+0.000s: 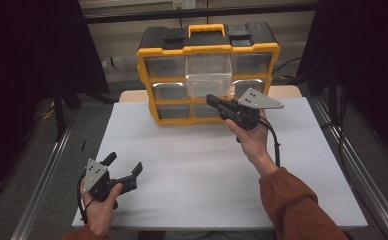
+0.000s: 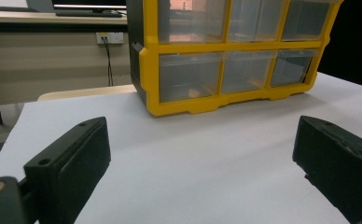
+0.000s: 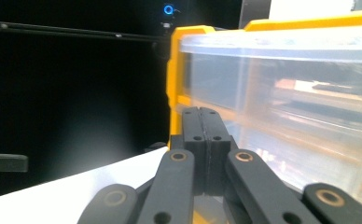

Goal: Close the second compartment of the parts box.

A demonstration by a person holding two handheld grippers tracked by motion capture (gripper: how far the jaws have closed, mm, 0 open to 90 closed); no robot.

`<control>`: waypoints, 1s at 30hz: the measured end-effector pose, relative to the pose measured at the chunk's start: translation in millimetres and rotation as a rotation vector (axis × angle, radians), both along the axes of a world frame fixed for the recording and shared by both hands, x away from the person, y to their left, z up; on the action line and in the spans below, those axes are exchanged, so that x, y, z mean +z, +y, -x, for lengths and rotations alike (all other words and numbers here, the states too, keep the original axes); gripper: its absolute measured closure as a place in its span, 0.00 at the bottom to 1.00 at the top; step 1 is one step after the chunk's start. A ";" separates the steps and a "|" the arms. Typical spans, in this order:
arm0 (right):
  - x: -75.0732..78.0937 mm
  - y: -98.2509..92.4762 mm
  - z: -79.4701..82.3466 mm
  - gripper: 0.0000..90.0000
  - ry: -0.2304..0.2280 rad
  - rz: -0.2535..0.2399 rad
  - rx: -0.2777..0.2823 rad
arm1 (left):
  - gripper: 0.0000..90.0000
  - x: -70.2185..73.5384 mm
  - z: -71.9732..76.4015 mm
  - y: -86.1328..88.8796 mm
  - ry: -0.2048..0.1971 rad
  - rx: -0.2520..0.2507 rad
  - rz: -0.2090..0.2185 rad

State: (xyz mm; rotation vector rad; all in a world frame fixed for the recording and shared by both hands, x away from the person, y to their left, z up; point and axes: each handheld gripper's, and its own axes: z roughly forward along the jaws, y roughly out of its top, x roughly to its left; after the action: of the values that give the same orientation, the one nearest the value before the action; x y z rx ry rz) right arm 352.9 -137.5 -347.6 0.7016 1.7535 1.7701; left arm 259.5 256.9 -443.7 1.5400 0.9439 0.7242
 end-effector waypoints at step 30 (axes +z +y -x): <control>-10.7 -0.1 -26.3 1.00 0.014 0.010 -0.075 | 0.05 0.1 0.0 0.5 -0.001 0.000 -0.003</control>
State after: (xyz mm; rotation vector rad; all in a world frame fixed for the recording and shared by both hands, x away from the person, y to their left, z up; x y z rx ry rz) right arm 379.2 -137.5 -358.3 0.7675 1.7212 1.7098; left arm 259.5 257.4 -443.6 1.5420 0.9422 0.7265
